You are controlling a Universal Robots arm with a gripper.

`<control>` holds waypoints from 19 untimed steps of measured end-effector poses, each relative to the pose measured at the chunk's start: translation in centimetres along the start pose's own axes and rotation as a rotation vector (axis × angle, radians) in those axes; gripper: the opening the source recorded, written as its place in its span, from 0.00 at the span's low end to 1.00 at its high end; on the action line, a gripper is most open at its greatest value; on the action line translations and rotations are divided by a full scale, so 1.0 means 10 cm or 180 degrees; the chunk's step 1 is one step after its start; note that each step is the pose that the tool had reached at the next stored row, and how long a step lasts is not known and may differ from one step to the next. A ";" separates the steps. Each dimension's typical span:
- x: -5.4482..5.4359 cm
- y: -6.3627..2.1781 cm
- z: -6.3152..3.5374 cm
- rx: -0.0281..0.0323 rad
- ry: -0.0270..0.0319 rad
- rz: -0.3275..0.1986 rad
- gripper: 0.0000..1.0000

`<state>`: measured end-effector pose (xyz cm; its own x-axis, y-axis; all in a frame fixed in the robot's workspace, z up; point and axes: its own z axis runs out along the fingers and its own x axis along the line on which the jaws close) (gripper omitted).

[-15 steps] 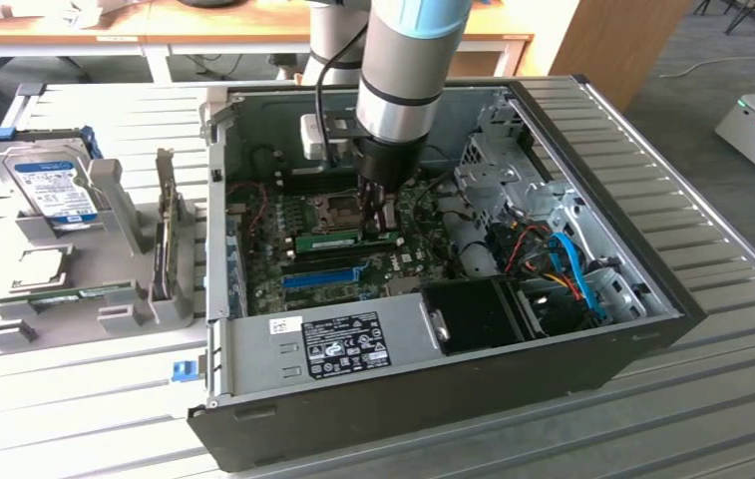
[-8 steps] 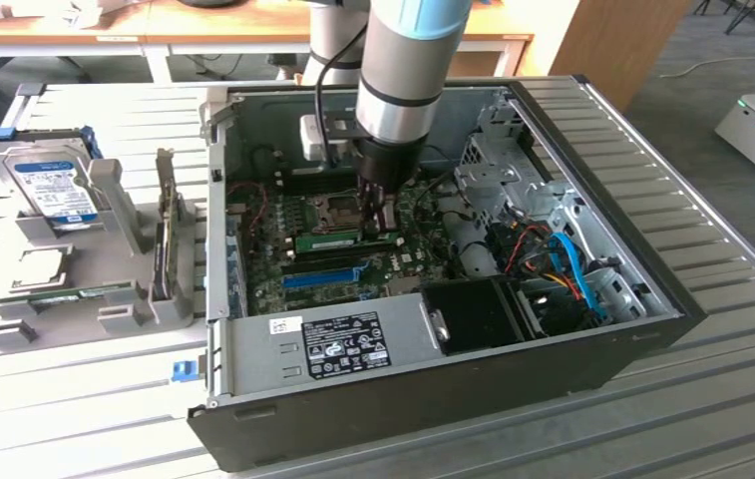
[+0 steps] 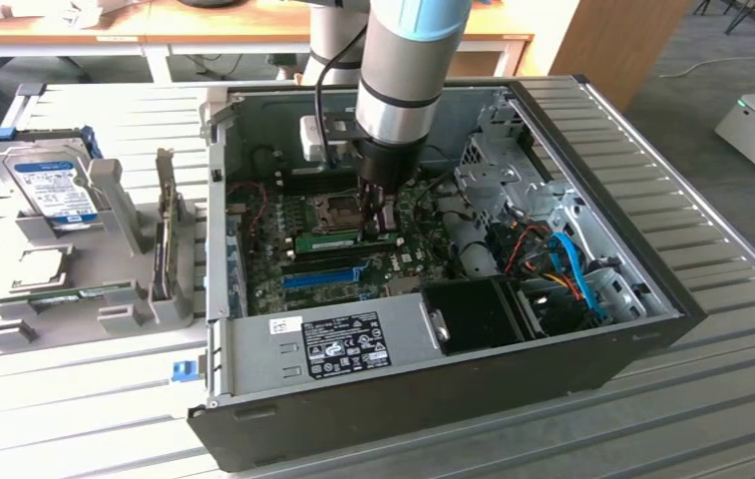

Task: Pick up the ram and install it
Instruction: 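Insert the ram into the slot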

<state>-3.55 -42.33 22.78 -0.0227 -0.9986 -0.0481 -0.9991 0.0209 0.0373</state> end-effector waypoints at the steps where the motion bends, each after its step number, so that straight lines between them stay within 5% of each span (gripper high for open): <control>1: 0.00 0.000 0.001 0.0000 0.0000 0.0000 0.13; 19: 0.00 0.006 0.025 0.0000 0.0000 0.0000 0.13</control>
<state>-3.62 -42.34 22.53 -0.0227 -0.9986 -0.0481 -0.9991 0.0209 0.0373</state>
